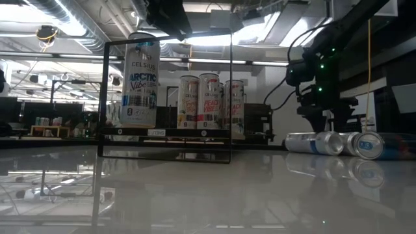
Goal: Place canned beverage on shelf
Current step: Put the top left pink soda can on the shelf aligned with the other pink soda can
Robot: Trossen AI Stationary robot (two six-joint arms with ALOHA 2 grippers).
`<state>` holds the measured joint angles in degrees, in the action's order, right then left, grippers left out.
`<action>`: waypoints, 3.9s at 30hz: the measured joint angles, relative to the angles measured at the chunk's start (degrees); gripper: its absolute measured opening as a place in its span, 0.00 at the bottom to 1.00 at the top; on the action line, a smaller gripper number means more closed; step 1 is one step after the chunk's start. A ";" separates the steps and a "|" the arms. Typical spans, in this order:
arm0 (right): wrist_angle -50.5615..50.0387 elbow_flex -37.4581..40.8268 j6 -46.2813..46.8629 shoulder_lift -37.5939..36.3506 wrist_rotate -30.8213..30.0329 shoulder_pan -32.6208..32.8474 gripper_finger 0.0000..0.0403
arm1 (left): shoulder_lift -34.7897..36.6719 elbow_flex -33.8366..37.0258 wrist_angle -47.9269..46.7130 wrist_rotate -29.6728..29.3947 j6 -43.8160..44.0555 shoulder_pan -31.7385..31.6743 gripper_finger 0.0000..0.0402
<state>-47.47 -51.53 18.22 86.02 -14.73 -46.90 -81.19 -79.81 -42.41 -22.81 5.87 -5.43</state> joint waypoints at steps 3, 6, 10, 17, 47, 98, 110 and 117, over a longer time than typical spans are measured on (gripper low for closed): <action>0.43 0.00 -0.01 1.37 0.35 0.01 0.93 | 0.00 0.00 0.00 0.00 0.00 0.00 0.76; 0.92 0.00 -0.02 2.86 0.36 0.01 0.93 | 0.00 0.00 0.00 0.02 0.00 0.00 0.76; 1.13 0.00 -0.02 4.63 0.33 0.01 0.93 | -0.02 0.00 0.00 0.02 0.00 0.00 0.76; 1.23 0.00 -0.07 6.78 0.62 0.01 0.93 | -0.01 0.01 0.00 0.00 0.00 0.00 0.76; 6.86 -0.02 -6.63 3.77 6.75 0.01 0.61 | -0.02 0.00 0.02 0.00 0.00 -0.02 0.76; 98.27 21.44 -15.89 -6.05 -6.25 37.87 0.61 | -0.01 0.00 0.15 0.00 -0.02 -0.02 0.76; 117.24 21.44 -20.09 10.64 -8.23 37.95 0.61 | -0.02 0.00 1.44 0.00 -0.37 0.00 0.76; 124.77 21.38 -23.29 16.85 -8.23 37.93 0.62 | -0.02 0.02 1.64 0.00 -0.44 0.00 0.76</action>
<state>77.30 -30.15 -5.07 102.87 -22.96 -8.97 -81.21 -79.79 -40.77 -22.81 5.43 -5.43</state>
